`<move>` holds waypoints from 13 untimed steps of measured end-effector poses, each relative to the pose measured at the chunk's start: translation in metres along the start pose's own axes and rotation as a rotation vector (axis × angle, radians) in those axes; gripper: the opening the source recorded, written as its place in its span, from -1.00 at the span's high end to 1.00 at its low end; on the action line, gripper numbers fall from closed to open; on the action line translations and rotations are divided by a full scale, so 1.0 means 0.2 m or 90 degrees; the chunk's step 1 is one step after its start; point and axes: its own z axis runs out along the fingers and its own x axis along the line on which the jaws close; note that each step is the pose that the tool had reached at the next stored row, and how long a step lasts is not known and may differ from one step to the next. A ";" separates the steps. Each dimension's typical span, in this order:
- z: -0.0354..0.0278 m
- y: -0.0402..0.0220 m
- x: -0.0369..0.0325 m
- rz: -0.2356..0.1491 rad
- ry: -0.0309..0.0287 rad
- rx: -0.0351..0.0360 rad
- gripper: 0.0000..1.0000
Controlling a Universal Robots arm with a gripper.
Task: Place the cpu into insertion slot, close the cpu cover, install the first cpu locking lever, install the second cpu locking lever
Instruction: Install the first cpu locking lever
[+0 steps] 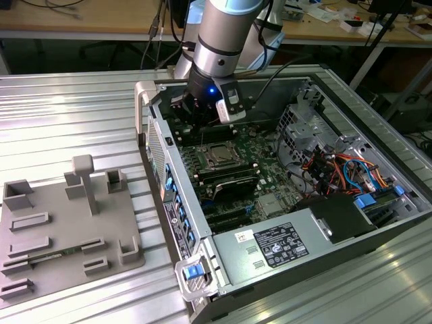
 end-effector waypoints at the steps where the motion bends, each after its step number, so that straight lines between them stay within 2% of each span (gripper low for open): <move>1: 0.000 0.000 0.000 -0.006 0.0003 0.0004 0.79; 6: -0.001 0.010 -0.022 -0.011 0.0005 0.0006 0.79; 10: -0.002 0.020 -0.062 -0.012 0.0006 0.0007 0.79; 13: -0.004 0.034 -0.109 -0.013 0.0006 0.0007 0.79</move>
